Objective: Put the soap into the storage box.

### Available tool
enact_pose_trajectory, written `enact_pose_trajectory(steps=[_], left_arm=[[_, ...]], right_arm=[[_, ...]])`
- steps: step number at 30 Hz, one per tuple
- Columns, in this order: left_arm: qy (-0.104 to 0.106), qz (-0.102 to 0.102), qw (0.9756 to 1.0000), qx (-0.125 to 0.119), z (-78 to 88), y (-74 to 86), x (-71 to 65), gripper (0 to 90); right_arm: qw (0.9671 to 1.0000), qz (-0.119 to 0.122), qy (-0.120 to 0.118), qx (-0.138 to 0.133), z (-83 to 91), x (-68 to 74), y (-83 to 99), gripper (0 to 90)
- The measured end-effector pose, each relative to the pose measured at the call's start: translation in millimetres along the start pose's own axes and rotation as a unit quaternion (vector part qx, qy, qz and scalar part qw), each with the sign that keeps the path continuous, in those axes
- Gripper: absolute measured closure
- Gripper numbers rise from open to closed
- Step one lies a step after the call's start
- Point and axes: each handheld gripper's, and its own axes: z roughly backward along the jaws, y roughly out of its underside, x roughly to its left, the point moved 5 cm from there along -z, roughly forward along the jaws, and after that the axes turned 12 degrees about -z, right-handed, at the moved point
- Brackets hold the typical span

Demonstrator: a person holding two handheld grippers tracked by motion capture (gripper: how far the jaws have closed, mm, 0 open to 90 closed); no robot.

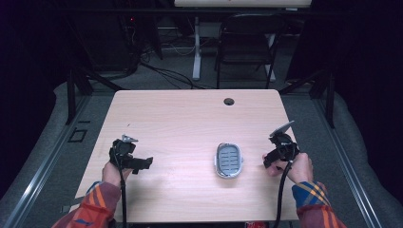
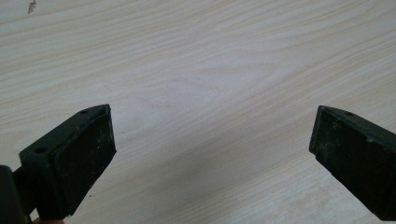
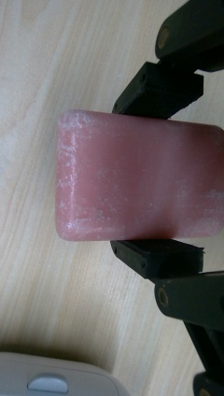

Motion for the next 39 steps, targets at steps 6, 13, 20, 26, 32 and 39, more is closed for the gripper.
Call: enact_pose_trajectory(steps=[6,13,20,26,32,39], left_arm=[[0.001,-0.001,1.0,0.002,-0.2,-0.1,-0.4,0.2],[0.001,0.0,1.0,0.002,-0.4,0.1,-0.6,0.2],[0.004,0.0,1.0,0.0,-0.4,0.2,-0.5,0.2],[0.005,-0.002,1.0,0.002,-0.8,0.2,-0.5,0.2],[0.006,-0.002,1.0,0.003,-1.4,0.3,-0.4,0.2],[0.008,-0.002,1.0,0.003,-1.2,0.3,-0.7,0.2]], right_arm=[[0.9999,0.013,0.0,0.0,7.1,6.0,-2.1,36.8],[0.9994,0.034,-0.008,0.001,13.6,17.6,-4.2,36.9],[0.9987,0.047,-0.021,-0.004,16.9,31.0,-7.0,36.9],[0.9982,0.058,-0.016,-0.002,18.0,37.5,-7.5,36.9],[0.998,0.06,-0.018,-0.004,20.5,41.4,-8.3,36.9],[0.9968,0.075,-0.026,-0.002,26.2,50.5,-8.4,37.0]])
